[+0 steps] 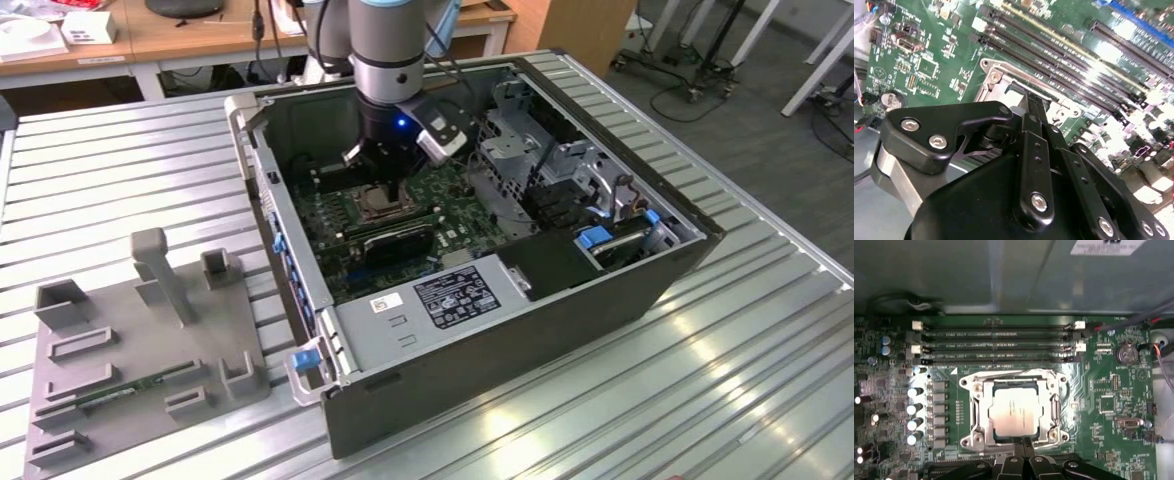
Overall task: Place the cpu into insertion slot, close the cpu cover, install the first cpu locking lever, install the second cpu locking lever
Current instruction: 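Install the second cpu locking lever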
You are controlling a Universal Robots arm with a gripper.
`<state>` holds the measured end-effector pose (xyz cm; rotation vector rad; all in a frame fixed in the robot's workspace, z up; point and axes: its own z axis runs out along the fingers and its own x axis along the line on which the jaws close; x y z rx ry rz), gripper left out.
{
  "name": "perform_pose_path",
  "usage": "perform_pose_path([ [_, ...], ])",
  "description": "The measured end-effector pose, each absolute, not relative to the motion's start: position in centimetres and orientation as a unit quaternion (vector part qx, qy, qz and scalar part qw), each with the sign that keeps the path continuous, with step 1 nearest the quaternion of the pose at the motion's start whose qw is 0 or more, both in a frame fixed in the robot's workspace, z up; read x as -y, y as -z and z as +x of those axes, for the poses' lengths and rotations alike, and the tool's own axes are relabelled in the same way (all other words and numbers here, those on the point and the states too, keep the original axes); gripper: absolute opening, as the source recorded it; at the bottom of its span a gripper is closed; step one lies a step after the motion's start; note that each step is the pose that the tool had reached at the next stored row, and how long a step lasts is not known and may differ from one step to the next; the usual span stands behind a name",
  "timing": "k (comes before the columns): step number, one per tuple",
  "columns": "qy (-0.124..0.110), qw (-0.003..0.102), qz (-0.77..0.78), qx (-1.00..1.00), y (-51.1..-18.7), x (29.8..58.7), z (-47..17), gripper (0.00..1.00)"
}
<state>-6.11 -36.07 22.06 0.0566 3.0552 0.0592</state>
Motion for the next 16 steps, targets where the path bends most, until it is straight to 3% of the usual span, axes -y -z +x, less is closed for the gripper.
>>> perform_pose_path([
  [16,-0.019,0.043,0.018,-0.999,-22.8,34.9,-6.1,0.11],
])
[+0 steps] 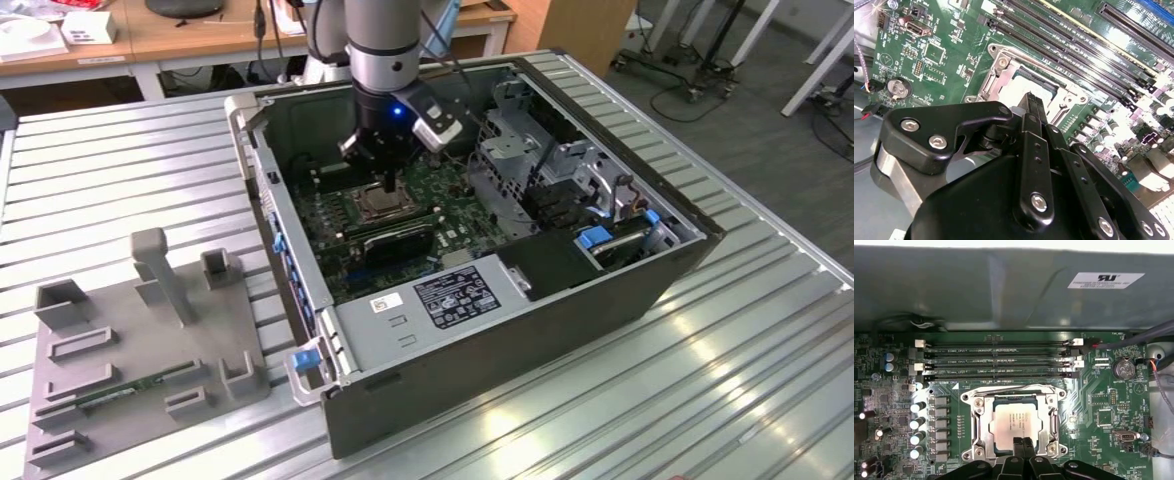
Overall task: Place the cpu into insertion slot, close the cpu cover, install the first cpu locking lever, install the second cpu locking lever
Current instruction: 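Install the second cpu locking lever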
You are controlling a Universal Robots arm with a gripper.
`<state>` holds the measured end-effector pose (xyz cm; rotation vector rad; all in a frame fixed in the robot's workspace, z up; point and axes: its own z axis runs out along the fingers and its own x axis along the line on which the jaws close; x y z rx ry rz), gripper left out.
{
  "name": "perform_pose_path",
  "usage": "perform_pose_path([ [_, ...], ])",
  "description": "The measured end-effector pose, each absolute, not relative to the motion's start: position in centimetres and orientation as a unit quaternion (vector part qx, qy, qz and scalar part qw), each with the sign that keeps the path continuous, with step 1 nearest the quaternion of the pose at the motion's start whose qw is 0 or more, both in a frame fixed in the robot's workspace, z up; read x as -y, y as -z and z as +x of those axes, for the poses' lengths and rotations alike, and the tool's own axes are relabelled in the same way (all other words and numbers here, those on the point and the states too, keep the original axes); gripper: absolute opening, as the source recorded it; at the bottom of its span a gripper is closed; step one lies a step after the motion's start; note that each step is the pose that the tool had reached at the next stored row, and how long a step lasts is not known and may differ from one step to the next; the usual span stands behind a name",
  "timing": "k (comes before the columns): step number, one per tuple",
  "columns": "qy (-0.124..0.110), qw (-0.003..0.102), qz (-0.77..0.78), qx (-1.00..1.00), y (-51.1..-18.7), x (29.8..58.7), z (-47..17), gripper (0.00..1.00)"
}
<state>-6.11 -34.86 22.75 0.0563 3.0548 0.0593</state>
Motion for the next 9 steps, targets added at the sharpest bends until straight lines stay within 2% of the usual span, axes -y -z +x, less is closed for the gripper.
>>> perform_pose_path([
  [9,-0.019,0.043,0.018,-0.999,-22.95,34.85,-6.11,0.11],
])
